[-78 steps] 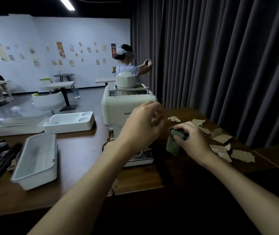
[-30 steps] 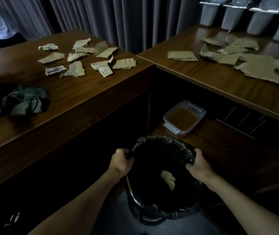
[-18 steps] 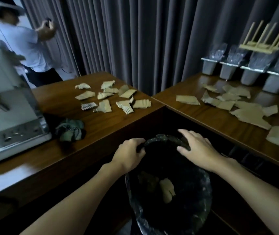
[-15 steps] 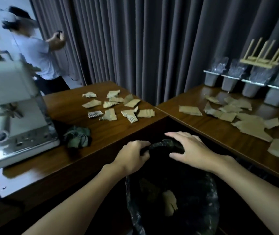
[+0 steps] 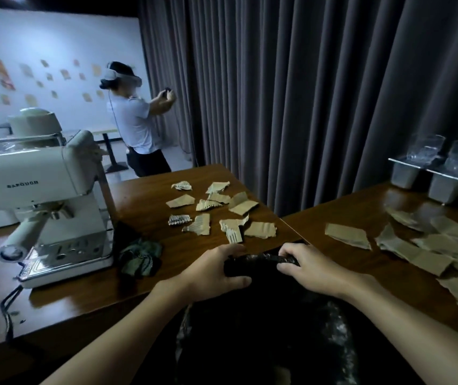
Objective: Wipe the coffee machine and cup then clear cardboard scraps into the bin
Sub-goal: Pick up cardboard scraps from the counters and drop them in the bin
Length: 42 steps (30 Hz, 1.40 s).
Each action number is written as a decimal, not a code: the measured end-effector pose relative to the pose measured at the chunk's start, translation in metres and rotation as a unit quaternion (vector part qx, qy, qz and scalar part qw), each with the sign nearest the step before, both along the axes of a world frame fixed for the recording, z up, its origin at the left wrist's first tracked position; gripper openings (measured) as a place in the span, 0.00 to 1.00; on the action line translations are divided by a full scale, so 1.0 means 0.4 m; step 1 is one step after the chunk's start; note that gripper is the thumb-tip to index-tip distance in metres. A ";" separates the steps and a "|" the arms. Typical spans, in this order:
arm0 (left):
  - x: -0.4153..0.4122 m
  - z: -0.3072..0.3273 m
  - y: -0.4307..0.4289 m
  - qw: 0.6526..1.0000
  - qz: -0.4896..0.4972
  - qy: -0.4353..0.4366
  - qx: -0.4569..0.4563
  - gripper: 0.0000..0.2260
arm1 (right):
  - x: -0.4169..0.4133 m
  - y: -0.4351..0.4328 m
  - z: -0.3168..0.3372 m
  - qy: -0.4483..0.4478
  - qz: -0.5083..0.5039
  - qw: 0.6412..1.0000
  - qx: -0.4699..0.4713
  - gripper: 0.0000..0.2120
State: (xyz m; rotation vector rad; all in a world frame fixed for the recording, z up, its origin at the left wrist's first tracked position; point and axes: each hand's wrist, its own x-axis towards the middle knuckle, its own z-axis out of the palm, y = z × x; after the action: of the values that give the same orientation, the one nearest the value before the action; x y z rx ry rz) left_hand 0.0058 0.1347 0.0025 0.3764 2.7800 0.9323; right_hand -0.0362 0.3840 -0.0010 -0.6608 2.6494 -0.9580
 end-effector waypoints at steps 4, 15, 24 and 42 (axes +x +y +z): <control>-0.018 -0.013 0.012 0.996 0.058 0.064 0.008 0.19 | -0.111 0.018 -0.010 -0.008 0.030 1.000 0.004 0.08; -0.036 -0.036 -0.004 0.990 0.115 0.085 -0.017 0.15 | -0.230 -0.041 0.013 -0.083 0.101 0.991 0.033 0.33; -0.091 -0.064 -0.045 0.987 0.143 -0.006 0.072 0.14 | -0.294 -0.081 -0.055 0.021 0.029 0.995 0.089 0.22; -0.110 -0.110 -0.060 0.964 0.132 -0.054 0.226 0.03 | -0.325 -0.086 -0.060 0.040 -0.113 0.988 -0.100 0.22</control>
State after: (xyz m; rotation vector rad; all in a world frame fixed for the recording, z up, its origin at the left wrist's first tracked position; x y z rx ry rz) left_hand -0.0383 0.1107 -0.0416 0.0084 2.5371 1.6033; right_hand -0.1662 0.3497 -0.0251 -0.4535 2.7661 -1.2995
